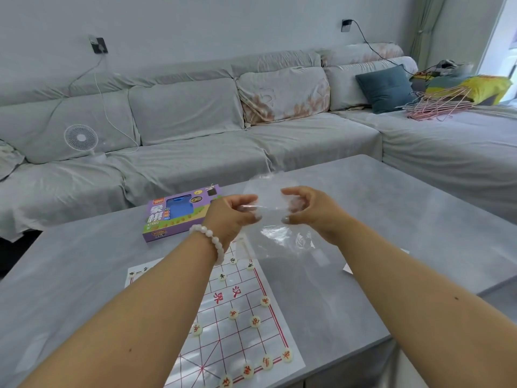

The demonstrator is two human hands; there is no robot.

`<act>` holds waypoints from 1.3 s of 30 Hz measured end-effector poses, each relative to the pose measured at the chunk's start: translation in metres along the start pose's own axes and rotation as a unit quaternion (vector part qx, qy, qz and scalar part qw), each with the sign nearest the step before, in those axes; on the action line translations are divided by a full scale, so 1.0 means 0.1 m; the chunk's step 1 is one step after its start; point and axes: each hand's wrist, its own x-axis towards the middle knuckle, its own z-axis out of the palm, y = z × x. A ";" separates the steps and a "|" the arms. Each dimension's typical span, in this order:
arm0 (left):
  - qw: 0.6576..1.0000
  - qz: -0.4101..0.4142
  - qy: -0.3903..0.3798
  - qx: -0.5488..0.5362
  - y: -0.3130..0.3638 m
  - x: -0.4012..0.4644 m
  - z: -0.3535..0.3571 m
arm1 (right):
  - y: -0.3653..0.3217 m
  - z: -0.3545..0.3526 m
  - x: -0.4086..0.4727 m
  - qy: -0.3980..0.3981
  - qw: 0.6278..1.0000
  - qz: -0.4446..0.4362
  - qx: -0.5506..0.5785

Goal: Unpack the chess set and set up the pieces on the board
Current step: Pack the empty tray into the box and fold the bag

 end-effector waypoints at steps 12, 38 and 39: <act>0.920 0.056 -0.075 0.380 0.14 -0.01 0.08 | -0.26 -0.09 0.13 0.048 0.950 -0.118 -0.286; 0.988 -0.063 0.087 -0.113 -0.07 -0.13 0.11 | 0.01 0.36 -0.11 0.140 0.989 -0.038 0.040; 0.990 -0.051 0.096 -0.087 -0.06 -0.15 0.11 | 0.00 0.36 -0.13 0.143 0.988 -0.056 -0.001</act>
